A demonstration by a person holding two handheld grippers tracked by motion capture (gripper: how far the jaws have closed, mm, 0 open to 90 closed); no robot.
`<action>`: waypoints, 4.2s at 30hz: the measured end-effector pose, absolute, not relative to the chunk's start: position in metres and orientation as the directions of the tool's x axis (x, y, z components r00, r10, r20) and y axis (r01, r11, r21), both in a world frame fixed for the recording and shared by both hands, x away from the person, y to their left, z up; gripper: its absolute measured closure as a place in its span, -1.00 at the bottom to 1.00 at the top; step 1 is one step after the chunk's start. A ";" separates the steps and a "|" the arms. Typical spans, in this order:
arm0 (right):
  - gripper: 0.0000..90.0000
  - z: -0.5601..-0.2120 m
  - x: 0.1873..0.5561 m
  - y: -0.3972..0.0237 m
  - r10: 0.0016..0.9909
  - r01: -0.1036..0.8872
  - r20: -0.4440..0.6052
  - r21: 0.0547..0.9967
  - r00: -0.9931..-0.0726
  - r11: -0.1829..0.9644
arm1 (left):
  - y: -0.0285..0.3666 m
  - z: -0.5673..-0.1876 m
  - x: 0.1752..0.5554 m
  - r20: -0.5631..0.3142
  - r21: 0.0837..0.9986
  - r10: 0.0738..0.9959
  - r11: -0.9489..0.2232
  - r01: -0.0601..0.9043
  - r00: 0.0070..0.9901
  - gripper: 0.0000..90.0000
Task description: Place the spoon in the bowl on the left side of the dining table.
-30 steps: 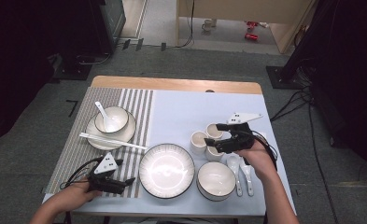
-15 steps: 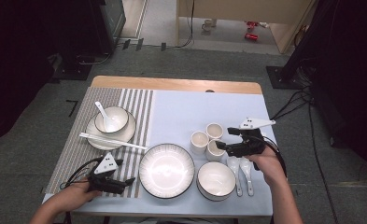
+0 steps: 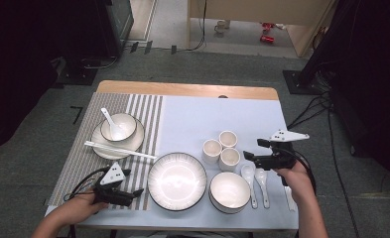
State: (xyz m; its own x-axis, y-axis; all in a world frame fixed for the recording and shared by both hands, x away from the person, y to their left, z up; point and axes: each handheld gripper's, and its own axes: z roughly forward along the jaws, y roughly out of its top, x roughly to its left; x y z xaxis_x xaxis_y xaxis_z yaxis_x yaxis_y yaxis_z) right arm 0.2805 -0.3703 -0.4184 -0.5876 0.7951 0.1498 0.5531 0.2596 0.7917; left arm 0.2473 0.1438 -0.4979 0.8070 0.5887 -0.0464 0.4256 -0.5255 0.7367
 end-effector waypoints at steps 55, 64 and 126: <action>-0.59 -0.494 0.272 -0.453 0.962 0.660 0.073 0.741 -0.265 0.126 | 0.143 -0.498 0.246 -0.031 0.735 0.589 -0.533 0.418 0.807 -0.66; -0.61 -0.501 0.273 -0.460 0.971 0.680 0.038 0.720 -0.234 0.136 | 0.141 -0.498 0.246 -0.016 0.729 0.586 -0.548 0.410 0.810 -0.69; -0.65 -0.502 0.274 -0.458 0.970 0.683 0.033 0.716 -0.239 0.144 | 0.160 -0.465 0.275 -0.150 0.740 0.635 -0.436 0.512 0.758 -0.45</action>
State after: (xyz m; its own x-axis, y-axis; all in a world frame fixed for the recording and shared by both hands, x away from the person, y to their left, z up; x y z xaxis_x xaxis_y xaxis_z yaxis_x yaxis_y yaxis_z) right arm 0.2740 -0.4584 -0.5023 -0.2392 0.9704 0.0326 0.6834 0.1444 0.7157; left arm 0.2754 0.1601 -0.4648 0.7579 0.6348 -0.1502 0.5118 -0.4359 0.7403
